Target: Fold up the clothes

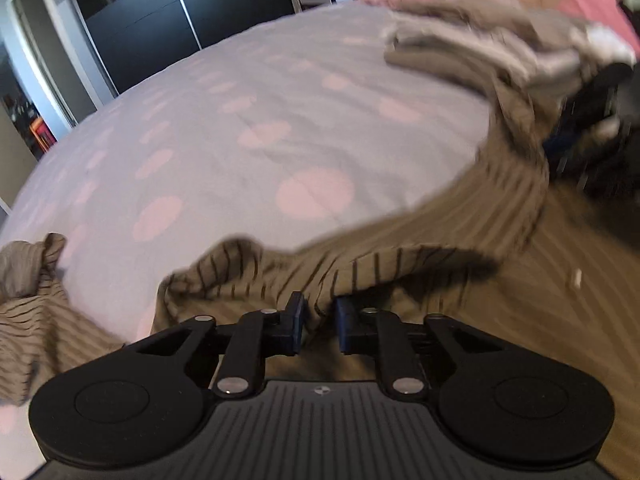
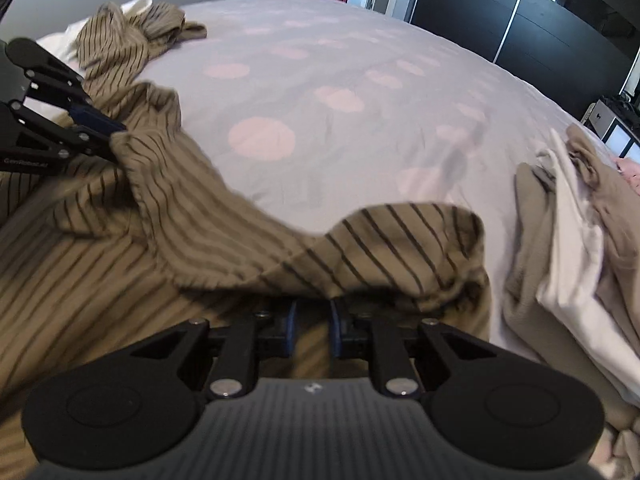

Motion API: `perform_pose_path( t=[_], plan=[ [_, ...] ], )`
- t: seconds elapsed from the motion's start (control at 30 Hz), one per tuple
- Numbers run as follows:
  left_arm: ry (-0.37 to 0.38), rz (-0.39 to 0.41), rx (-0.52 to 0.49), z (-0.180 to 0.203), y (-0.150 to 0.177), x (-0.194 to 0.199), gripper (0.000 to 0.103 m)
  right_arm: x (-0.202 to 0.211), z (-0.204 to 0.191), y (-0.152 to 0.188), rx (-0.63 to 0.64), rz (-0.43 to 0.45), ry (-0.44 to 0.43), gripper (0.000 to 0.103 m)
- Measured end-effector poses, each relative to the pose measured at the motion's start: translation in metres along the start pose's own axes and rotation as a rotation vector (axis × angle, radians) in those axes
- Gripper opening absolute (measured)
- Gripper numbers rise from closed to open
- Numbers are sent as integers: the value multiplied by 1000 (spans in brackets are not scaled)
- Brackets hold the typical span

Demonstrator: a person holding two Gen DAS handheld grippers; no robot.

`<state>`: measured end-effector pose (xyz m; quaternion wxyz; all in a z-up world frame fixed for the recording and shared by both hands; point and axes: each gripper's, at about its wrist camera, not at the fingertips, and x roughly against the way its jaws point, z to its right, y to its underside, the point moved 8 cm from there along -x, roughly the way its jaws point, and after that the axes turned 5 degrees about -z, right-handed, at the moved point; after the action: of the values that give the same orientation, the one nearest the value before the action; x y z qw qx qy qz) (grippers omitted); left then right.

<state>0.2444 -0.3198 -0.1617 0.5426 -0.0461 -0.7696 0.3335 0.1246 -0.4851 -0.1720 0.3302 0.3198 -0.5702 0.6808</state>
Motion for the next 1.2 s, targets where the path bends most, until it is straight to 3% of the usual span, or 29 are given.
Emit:
perform_pose_path(
  t=[0.3,0.5,0.67,0.73,0.87,1.0,1.03,1.13,1.2],
  plan=[
    [-43,71,188,-49,-66,-28,6,-22,45,-58,-15,43,114,17],
    [-46,78,265,-68,-69,-22,24,-20,73,-76,-68,57,156,19],
    [3,34,283,-65,-50,-6,29,4,77,-60,-70,61,164,19],
    [34,13,300,-59,-42,-1,49,11,80,-51,-97,52,159,21],
    [89,-55,318,-35,-31,-4,49,16,82,-30,-147,28,154,30],
    [96,-124,332,-15,-29,-20,46,10,82,-27,-176,23,144,33],
    [92,-149,341,-12,-28,-26,44,9,82,-28,-185,24,138,38],
    [73,-199,340,-8,-22,-40,29,6,79,-32,-209,27,123,50],
    [65,-203,331,-7,-20,-42,23,4,73,-33,-222,23,94,50]
  ],
)
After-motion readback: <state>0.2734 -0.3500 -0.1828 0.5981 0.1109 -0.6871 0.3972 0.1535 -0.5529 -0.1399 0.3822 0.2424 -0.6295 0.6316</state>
